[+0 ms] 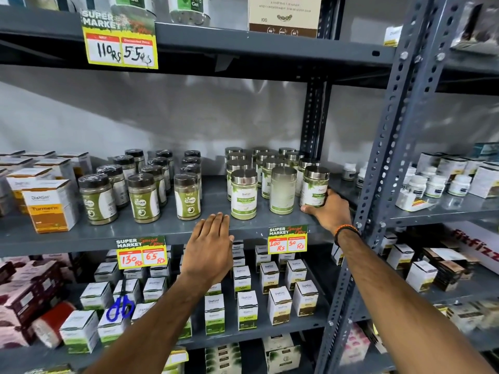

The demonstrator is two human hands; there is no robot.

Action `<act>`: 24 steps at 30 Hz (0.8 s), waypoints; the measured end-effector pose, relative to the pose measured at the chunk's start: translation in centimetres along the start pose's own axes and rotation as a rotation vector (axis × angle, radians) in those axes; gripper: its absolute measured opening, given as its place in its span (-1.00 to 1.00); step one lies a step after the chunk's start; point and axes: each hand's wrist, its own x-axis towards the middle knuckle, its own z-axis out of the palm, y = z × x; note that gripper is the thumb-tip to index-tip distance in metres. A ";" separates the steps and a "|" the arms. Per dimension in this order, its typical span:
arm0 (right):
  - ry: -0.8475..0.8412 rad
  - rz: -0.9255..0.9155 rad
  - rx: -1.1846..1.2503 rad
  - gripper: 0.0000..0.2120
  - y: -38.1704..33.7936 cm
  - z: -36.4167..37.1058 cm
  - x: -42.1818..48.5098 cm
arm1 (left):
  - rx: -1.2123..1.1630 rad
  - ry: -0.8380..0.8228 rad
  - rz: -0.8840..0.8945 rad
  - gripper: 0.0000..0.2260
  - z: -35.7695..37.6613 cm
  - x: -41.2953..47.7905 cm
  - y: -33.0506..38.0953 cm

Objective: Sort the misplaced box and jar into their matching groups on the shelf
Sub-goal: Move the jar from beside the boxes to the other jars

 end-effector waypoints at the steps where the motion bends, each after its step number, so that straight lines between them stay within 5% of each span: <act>1: 0.000 0.004 0.004 -0.35 0.0 -0.1 0.1 | -0.001 0.001 0.000 -0.48 0.0 0.0 0.0; 24: 0.040 0.013 -0.057 -0.36 -0.6 0.0 -1.2 | -0.018 -0.058 -0.004 -0.43 -0.1 0.1 -0.1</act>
